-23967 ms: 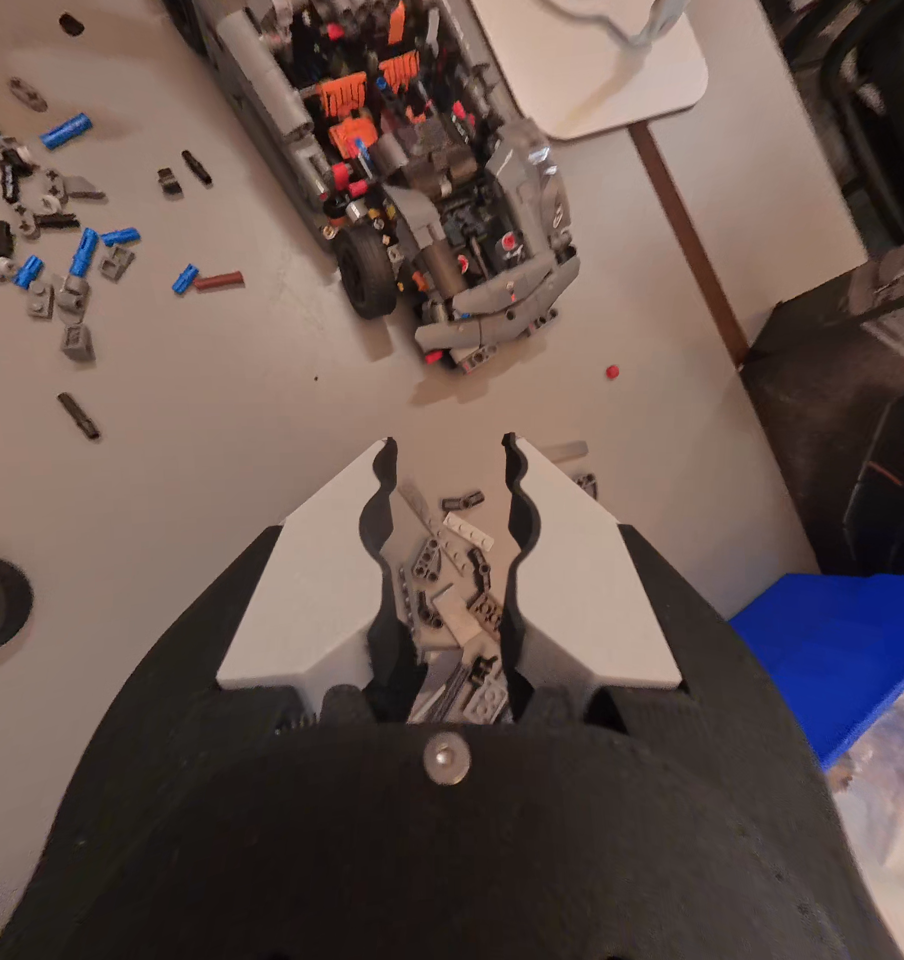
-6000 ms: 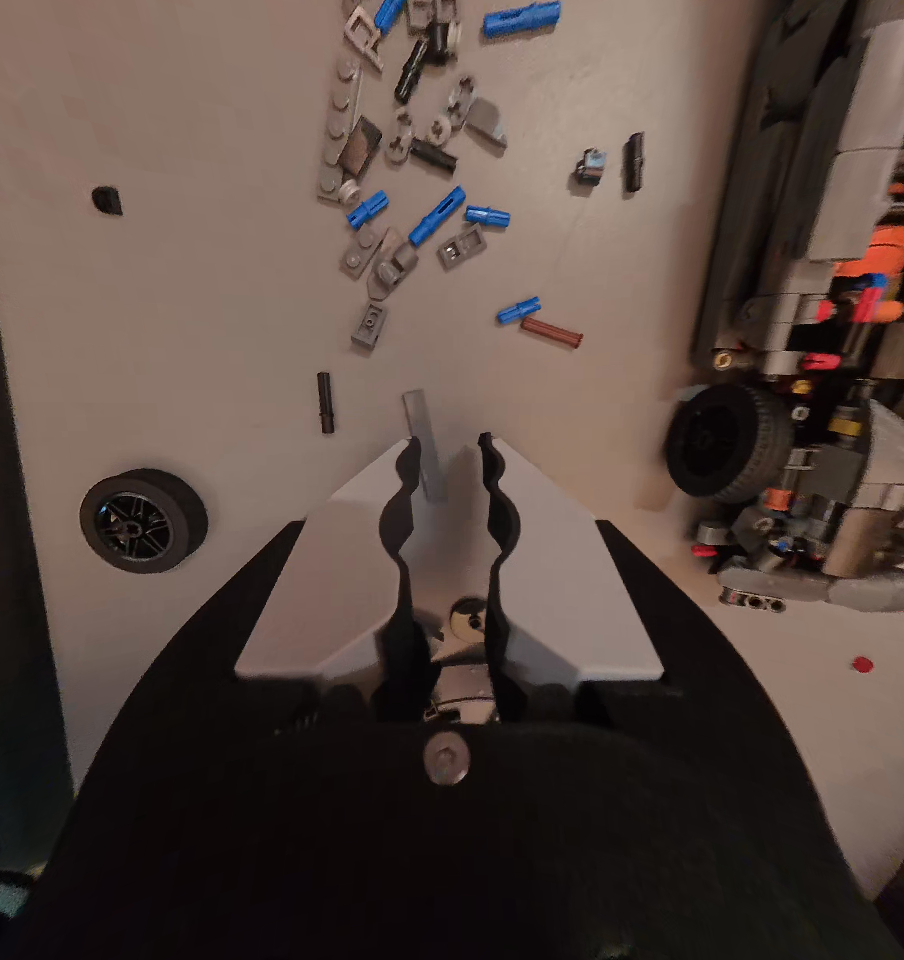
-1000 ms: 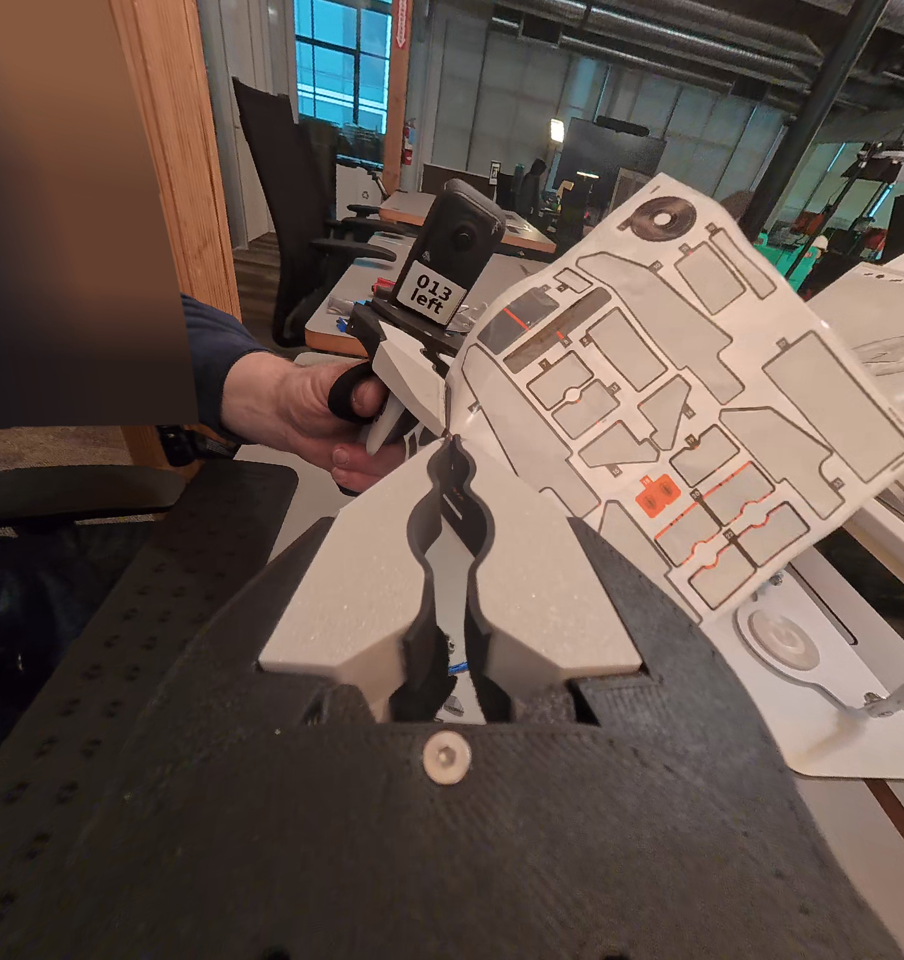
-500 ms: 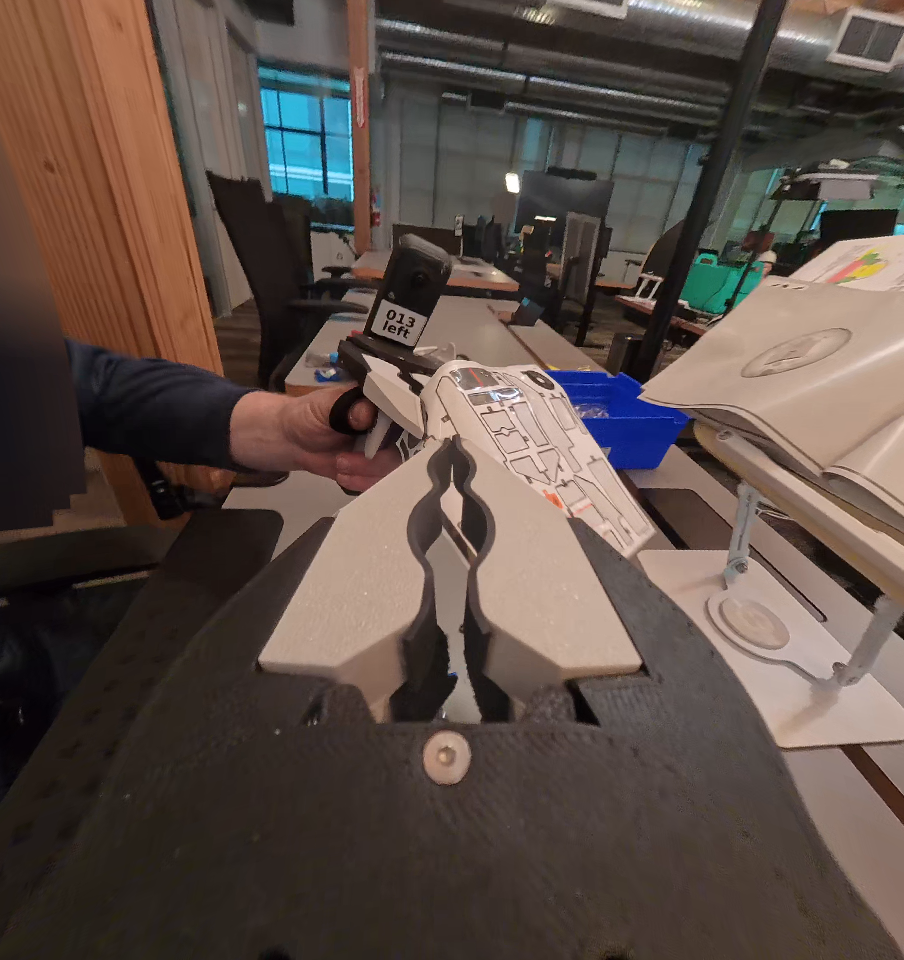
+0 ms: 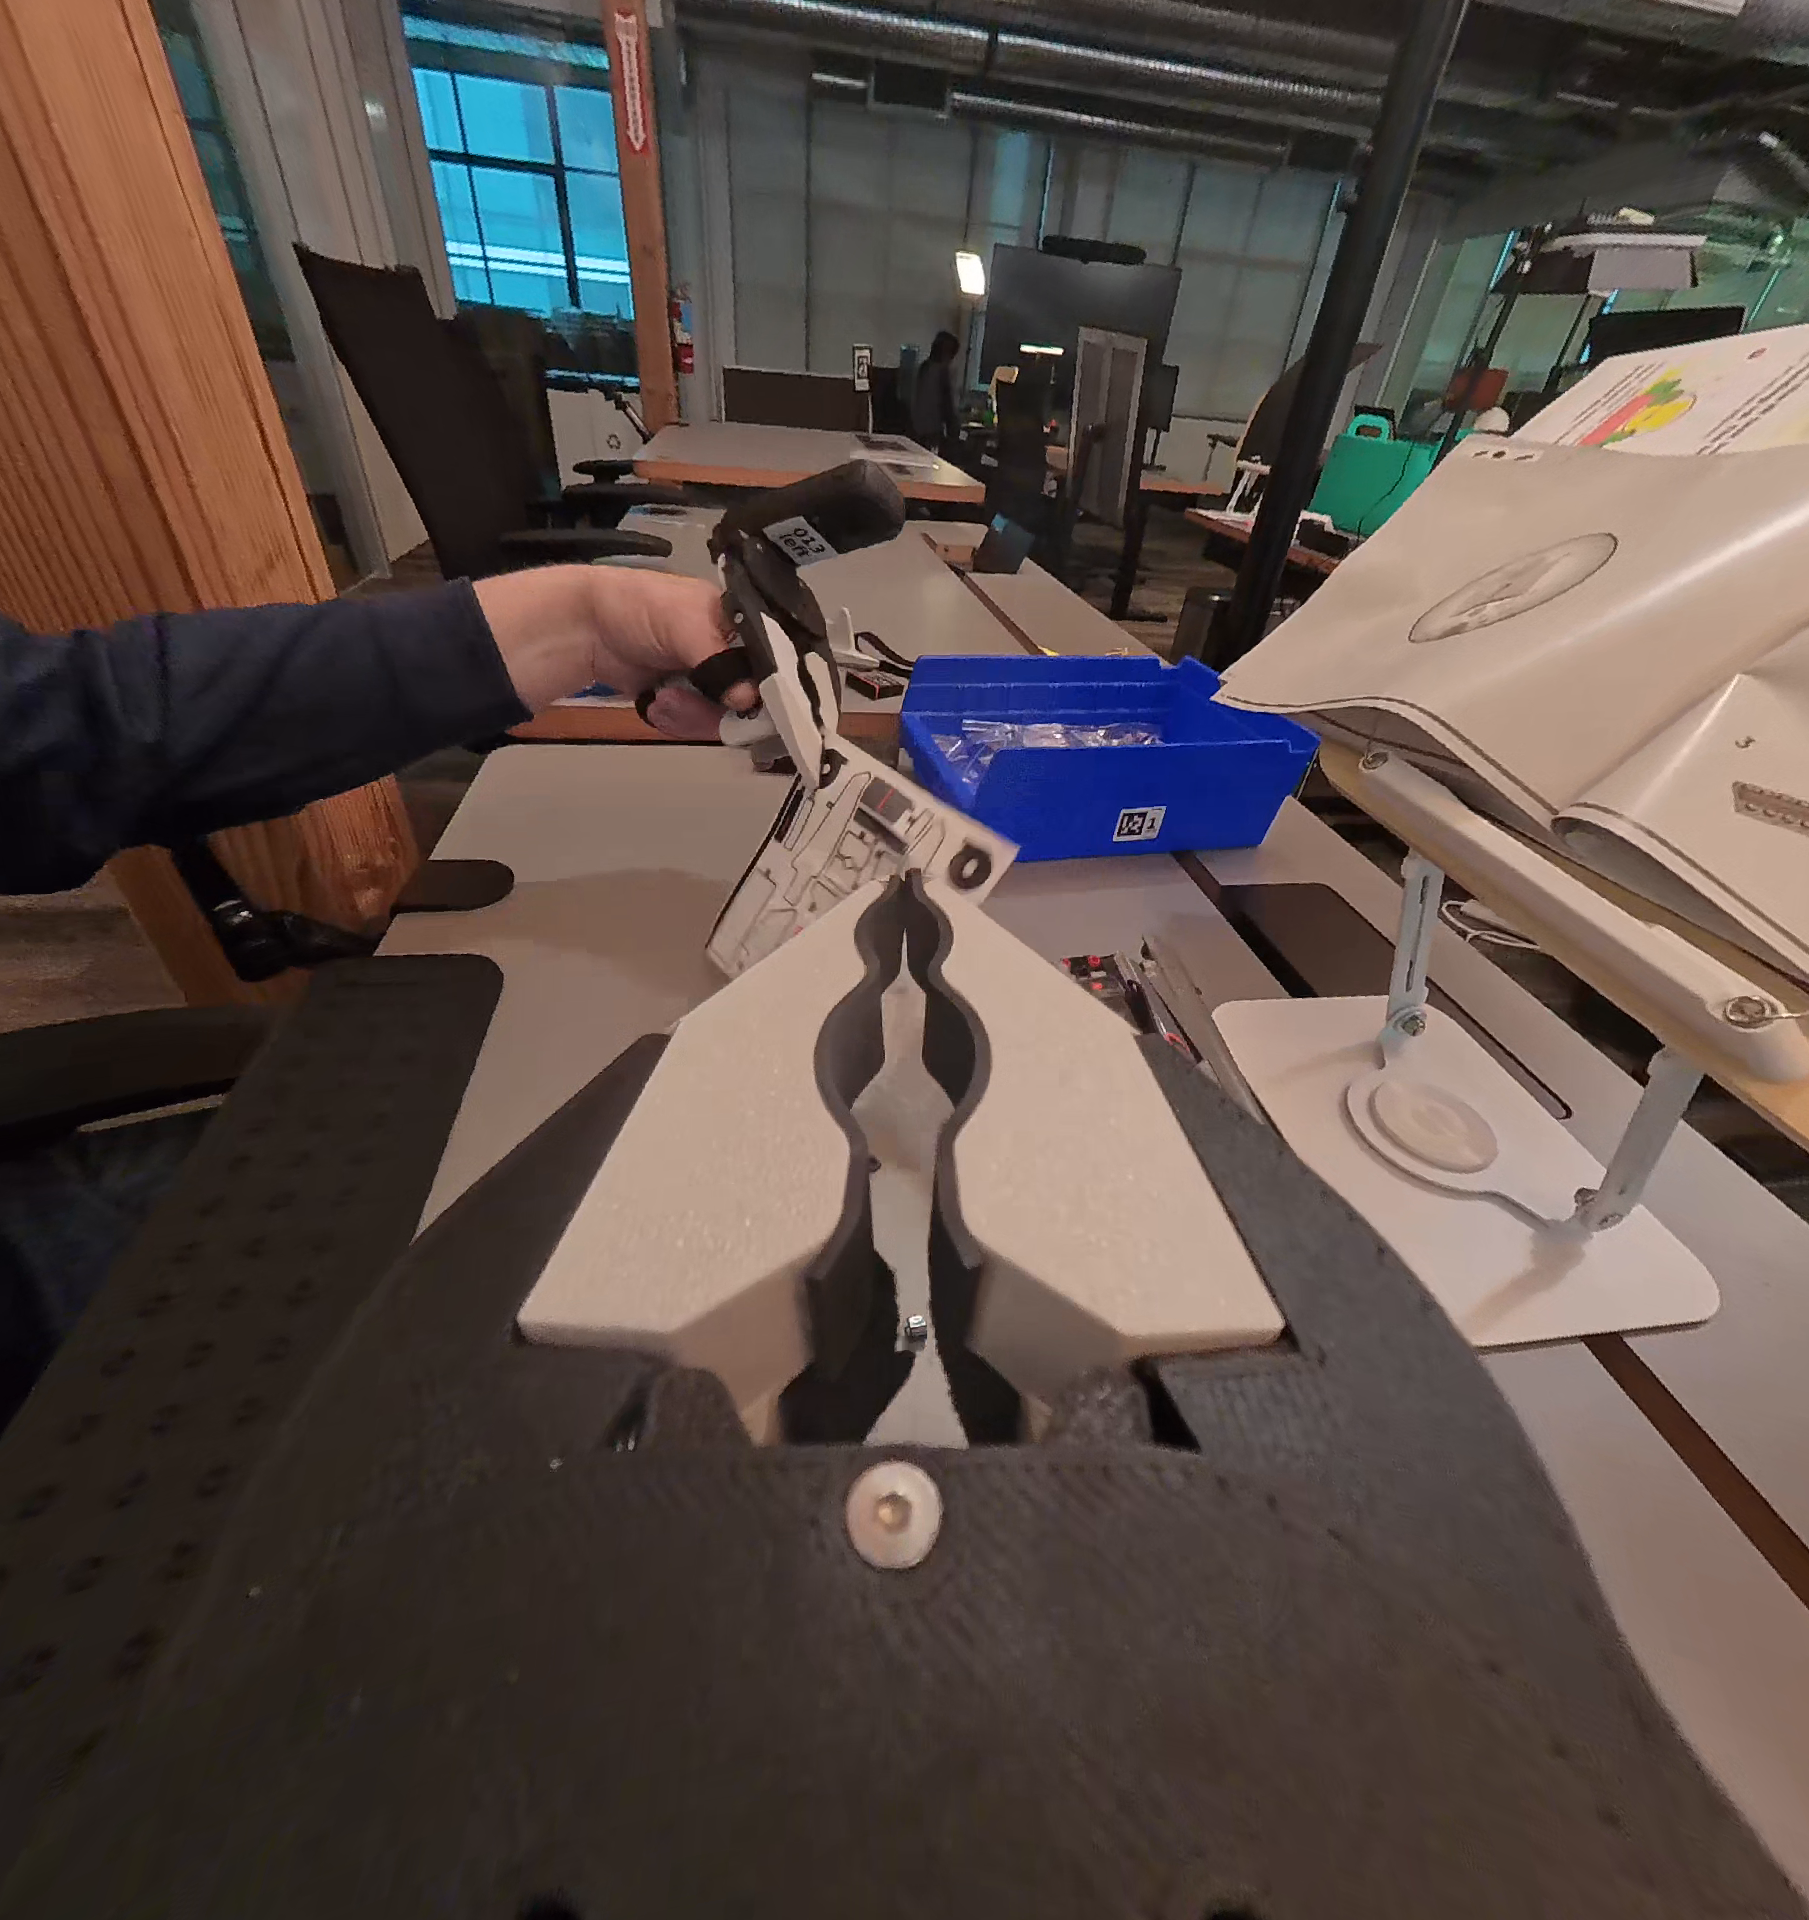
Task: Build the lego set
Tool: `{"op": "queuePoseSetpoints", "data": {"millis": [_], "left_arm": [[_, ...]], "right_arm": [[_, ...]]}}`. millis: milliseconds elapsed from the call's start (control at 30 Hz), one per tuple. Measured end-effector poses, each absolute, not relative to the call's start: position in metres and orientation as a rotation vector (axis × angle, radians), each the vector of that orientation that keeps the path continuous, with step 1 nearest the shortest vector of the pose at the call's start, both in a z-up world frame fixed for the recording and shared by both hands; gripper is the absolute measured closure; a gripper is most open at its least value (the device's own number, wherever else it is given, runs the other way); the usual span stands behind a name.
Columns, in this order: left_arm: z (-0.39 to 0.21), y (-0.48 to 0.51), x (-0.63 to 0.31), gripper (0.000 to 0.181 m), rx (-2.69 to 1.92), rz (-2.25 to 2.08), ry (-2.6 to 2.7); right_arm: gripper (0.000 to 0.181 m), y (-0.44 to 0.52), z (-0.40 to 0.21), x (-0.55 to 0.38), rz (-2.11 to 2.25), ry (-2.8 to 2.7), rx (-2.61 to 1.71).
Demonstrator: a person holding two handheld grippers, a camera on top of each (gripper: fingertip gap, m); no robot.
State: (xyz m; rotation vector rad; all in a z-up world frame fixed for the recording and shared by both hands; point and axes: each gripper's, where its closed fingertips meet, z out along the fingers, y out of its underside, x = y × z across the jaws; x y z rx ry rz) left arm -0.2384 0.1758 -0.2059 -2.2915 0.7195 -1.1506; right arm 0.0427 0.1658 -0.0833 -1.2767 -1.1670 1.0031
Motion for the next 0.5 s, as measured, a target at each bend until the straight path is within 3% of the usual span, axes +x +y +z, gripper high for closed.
{"op": "queuePoseSetpoints", "data": {"millis": [167, 500], "left_arm": [[-0.25, 0.178, -0.294, 0.18, -2.454, -1.076, 0.543], [-0.233, 0.204, -0.314, 0.104, -2.507, -0.678, 0.449]], "right_arm": [[0.181, 0.168, -0.094, 0.044, 1.002, -1.222, -1.328], [0.181, 0.166, -0.125, 0.048, 1.025, -1.33, -1.422]]}}
